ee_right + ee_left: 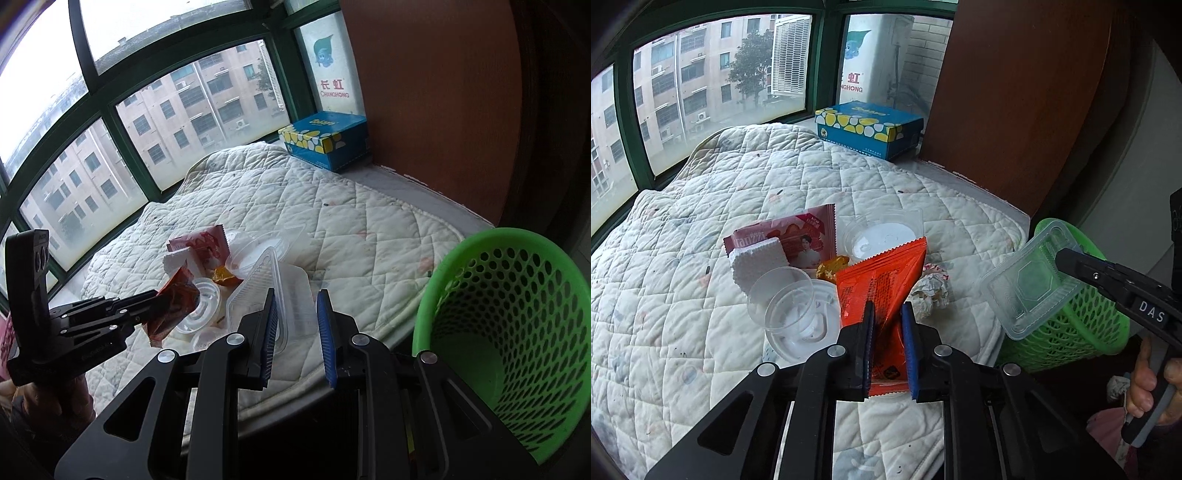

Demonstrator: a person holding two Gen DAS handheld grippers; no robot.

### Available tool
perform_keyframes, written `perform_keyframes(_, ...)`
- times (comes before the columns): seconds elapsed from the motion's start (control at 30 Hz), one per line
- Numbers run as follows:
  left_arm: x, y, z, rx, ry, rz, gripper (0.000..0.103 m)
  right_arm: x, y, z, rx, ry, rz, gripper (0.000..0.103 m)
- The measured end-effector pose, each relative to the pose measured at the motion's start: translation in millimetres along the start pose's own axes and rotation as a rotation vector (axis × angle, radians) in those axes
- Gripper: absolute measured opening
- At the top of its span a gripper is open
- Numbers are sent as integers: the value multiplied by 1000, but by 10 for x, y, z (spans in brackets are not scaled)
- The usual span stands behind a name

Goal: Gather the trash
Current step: 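Drop the box into the green basket with the right tool while the left drops the wrapper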

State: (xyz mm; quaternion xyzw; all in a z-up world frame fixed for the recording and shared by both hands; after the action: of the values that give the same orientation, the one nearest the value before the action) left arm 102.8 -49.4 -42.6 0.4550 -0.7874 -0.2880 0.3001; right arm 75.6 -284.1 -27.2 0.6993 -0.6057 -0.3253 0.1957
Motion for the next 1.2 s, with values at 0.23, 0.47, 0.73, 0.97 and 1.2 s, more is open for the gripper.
perform_keyframes(0.23, 366, 126, -192, 29, -30, 113, 14, 405, 223, -6, 33, -36, 110, 22)
perform_keyframes(0.47, 821, 40, -339, 20, -80, 189, 14, 918, 317, 97, 23, -75, 255, 22)
perform_keyframes(0.73, 1362, -128, -453, -13, -162, 262, 14, 1390, 352, 332, -24, -140, 328, 25)
perform_keyframes(0.97, 1784, -364, -493, -54, -211, 333, 14, 1633, 529, 481, -7, -174, 367, 48)
perform_keyframes(1.2, 2136, -636, -458, -108, -230, 388, 14, 1772, 684, 651, 8, -211, 385, 58)
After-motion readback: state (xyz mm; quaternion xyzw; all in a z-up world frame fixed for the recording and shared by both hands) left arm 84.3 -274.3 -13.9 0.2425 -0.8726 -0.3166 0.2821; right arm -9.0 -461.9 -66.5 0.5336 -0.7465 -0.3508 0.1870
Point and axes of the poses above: each gripper's, at about its wrist camera, not at the fingertips, and y roughly against the way its jaws point, x to its right, z to its underside, the point moved 1 cm from there along -y, roughly the way its jaws point, and after that the axes turned 4 degrees about z, right-handed, at the moved point
